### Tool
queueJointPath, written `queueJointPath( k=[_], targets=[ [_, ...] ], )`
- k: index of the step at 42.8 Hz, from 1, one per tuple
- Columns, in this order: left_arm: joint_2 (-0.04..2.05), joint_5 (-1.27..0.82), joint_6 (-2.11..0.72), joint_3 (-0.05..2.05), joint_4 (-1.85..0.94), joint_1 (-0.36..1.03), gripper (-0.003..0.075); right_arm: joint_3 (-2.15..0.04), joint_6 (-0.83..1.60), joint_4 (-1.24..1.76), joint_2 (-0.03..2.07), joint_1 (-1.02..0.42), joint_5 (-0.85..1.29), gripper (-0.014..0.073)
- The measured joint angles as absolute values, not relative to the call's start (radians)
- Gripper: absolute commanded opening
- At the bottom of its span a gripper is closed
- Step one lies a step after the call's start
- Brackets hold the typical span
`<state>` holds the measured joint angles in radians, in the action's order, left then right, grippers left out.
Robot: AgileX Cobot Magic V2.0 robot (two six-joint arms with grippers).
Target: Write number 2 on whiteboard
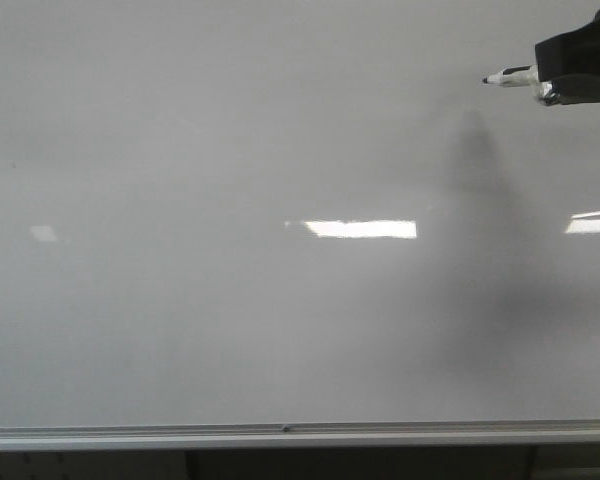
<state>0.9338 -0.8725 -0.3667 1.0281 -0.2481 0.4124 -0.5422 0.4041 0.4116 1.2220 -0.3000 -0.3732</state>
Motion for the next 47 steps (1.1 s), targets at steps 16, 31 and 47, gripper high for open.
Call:
queueJointPath(
  k=[16, 31, 47],
  targets=[
    [0.934, -0.872, -0.367, 1.028, -0.250, 0.412, 0.0533, -0.578, 0.455, 0.405, 1.326, -0.291, -0.383, 0.0003],
    [0.934, -0.872, -0.367, 1.028, -0.250, 0.412, 0.0533, -0.583, 0.473, 0.400, 1.335, -0.236, -0.197, 0.0003],
    [0.934, -0.870, -0.367, 1.028, -0.250, 0.412, 0.0533, -0.583, 0.474, 0.400, 1.360, -0.256, -0.175, 0.0003]
  ],
)
